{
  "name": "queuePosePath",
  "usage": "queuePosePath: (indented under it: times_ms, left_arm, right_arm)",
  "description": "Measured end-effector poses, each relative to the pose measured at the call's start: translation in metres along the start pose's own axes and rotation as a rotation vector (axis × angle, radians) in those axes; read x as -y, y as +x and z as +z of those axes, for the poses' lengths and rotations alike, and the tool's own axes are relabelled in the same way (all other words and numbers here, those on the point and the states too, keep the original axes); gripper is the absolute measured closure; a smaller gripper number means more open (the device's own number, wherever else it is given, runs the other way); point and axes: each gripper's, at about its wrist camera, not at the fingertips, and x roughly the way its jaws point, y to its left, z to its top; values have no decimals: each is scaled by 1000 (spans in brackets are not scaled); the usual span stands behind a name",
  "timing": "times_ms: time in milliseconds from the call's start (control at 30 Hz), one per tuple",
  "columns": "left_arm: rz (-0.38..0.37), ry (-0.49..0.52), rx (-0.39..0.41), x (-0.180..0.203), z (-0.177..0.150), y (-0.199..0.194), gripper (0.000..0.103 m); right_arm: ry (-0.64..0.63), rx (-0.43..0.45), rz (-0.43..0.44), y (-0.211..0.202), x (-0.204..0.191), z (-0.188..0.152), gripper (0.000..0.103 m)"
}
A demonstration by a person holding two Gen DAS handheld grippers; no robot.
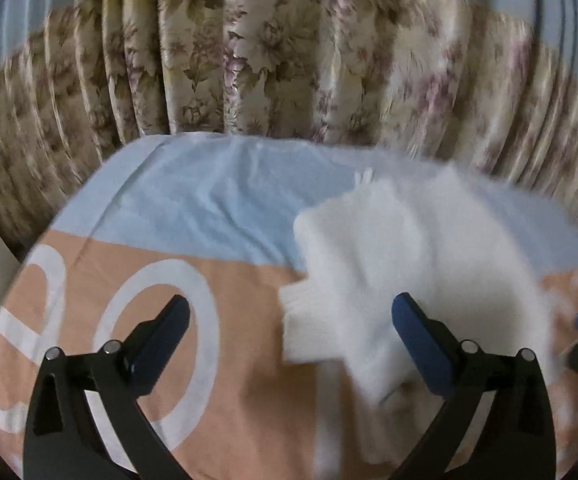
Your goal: Fold small clothes
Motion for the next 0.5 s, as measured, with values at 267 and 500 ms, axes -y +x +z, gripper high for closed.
queuePosePath:
  times_ms: [267, 500]
  left_arm:
    - [-87, -10, -68, 16, 10, 23, 2]
    - [-68, -44, -109, 20, -1, 42, 1]
  right_arm:
    - [68, 24, -6, 30, 28, 44, 19]
    - [167, -21, -5, 61, 52, 46, 19]
